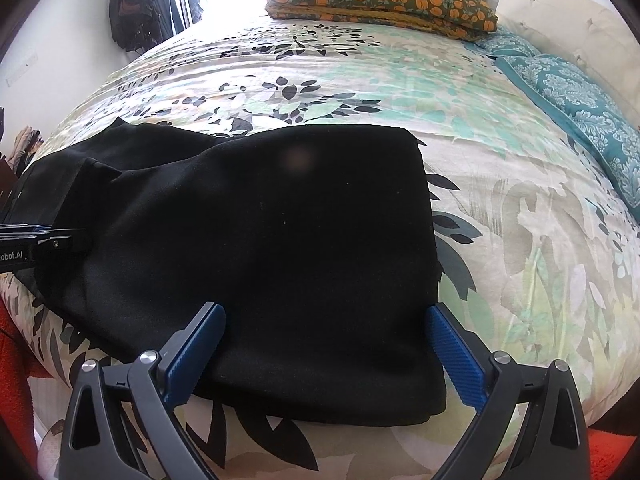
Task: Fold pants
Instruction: 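Release the folded leg and lift the right tool away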
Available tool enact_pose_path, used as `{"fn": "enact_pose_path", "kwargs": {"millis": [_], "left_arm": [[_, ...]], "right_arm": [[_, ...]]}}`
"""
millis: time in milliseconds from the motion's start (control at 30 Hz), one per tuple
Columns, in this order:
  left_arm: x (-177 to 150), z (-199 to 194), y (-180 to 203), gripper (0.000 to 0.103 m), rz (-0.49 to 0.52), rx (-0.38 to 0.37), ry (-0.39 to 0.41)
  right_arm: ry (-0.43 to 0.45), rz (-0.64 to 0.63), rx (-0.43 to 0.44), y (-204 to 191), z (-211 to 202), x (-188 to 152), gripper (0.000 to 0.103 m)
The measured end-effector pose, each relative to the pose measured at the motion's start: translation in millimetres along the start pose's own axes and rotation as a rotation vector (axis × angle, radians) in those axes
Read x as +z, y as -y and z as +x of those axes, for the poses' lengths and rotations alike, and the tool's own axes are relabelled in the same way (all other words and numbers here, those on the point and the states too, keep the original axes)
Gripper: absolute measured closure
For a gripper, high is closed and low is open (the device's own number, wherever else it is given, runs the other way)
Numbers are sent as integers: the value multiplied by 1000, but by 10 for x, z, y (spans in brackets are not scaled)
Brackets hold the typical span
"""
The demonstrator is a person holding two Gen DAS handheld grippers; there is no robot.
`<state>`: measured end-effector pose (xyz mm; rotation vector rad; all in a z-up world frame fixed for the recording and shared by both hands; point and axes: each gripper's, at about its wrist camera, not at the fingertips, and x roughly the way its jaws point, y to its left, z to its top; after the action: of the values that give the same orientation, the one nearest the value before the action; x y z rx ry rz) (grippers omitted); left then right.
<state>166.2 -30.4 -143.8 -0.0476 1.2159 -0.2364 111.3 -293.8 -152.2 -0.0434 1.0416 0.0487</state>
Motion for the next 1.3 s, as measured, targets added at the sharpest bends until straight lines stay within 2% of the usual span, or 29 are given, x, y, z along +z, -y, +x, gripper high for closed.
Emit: {"fn": "enact_pose_path", "kwargs": {"millis": [67,133,200,267,333,400,467,567,600,667,733,767,800,833,900,1000,1033,1100,1167,1233,1267,1300], "left_arm": [[-1,-78,45,89,23,17,26],[24,-191,15,89,13,3,53],[54,-272,-63,89,1,-5,66],[50,-321,-154,89,-3,19,75],[21,-316,-282,89,-25,40,69],[-14,-237,-417,89,-59,43,45],[-51,-149,-480,89,-76,35,31],[-69,-95,-408,88,-32,69,41],[-67,-84,-385,85,-15,80,42],[-51,-61,-391,73,-3,100,34],[-17,-111,-511,56,-48,78,34],[-1,-177,-611,54,-95,61,46],[9,-257,-723,46,-145,46,63],[9,-343,-823,41,-186,29,82],[-5,-517,-963,41,-234,36,125],[-47,-739,-969,41,-236,49,187],[-66,-788,-910,41,-220,48,206],[-94,-825,-729,41,-163,32,243],[-101,-767,-474,41,-74,1,257],[-121,-626,-228,41,24,-17,229],[-142,-531,-139,41,61,-16,210],[-134,-412,-84,41,87,-5,176]], "right_arm": [[12,-3,12,23,-59,22,4],[76,30,-1,139,-229,58,4],[163,121,-24,382,-440,69,4],[205,225,-59,660,-560,37,4],[193,282,-94,852,-567,6,4],[151,282,-91,879,-506,-11,4],[131,229,-62,733,-451,-23,4],[94,92,-56,390,-347,-63,4],[52,70,-69,317,-261,-101,4],[-56,76,-54,287,-20,-209,4],[-67,181,-2,446,21,-239,0],[-74,197,18,490,26,-235,0],[-71,194,24,505,11,-237,0],[-60,195,25,511,-19,-238,0],[-29,211,15,542,-118,-232,0],[100,193,-34,530,-420,-151,0],[157,177,-21,493,-542,-112,0],[268,142,81,363,-756,-29,0],[302,92,204,156,-823,74,1],[245,50,303,-59,-689,130,5],[193,36,317,-152,-573,120,15],[134,19,317,-237,-435,98,20]]}}
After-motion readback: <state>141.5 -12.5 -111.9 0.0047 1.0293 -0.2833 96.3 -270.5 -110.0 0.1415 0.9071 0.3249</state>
